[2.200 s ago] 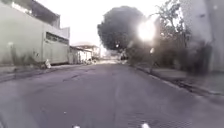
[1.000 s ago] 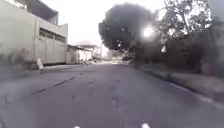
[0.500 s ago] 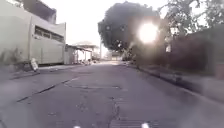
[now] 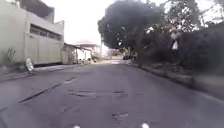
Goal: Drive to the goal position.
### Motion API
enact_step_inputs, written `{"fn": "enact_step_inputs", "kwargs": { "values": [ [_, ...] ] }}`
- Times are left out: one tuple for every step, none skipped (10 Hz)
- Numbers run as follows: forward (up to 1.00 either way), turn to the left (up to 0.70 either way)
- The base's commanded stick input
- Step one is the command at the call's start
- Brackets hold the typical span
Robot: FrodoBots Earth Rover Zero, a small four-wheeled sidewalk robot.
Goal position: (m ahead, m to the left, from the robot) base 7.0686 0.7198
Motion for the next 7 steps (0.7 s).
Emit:
{"fn": "enact_step_inputs", "kwargs": {
  "values": [
    [1.00,0.00],
    [1.00,0.00],
    [1.00,0.00],
    [1.00,0.00],
    [1.00,0.00],
    [1.00,0.00],
    [1.00,0.00]
  ]
}}
